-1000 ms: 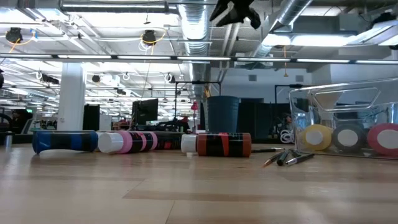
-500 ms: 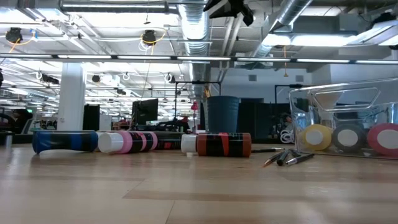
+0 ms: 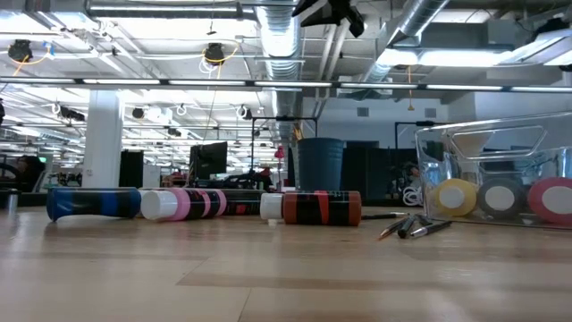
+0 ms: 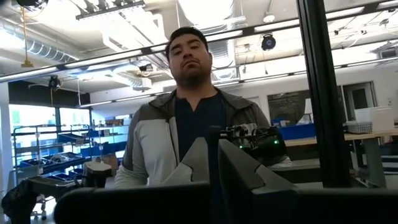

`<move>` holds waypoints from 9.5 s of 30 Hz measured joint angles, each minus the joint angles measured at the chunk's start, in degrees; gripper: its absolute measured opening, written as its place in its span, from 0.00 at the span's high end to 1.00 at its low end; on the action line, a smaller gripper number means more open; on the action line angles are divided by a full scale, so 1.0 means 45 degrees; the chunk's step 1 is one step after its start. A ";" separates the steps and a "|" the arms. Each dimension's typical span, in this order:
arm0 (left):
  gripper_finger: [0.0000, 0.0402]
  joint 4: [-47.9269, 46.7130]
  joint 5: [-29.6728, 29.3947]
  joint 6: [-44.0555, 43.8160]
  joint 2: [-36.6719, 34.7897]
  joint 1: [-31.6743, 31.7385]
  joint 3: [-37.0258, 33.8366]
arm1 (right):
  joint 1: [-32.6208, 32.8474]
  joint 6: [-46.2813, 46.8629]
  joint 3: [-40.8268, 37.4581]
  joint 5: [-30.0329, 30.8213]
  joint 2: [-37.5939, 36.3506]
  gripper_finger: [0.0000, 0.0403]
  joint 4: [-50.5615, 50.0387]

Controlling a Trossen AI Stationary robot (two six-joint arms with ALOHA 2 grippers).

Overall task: Pick & Place Paint Supplies
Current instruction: Move the transparent bin to the bottom center of the table

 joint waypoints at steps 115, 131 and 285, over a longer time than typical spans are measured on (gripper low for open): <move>1.00 -1.5070 -1.4592 0.4183 0.6147 -0.2000 -0.0001 | 0.1953 -0.0597 -0.0311 -0.6897 0.3631 0.99 -1.4668; 1.00 -1.4953 -1.4627 0.4231 0.6147 -0.1982 0.0000 | 0.2448 -0.0202 -0.2188 -0.8549 0.2133 1.00 -1.5531; 1.00 -0.9221 -0.2988 0.3124 0.6147 -0.1352 0.0005 | 0.9034 1.2514 -0.6488 -0.7667 -0.3109 1.00 -1.3775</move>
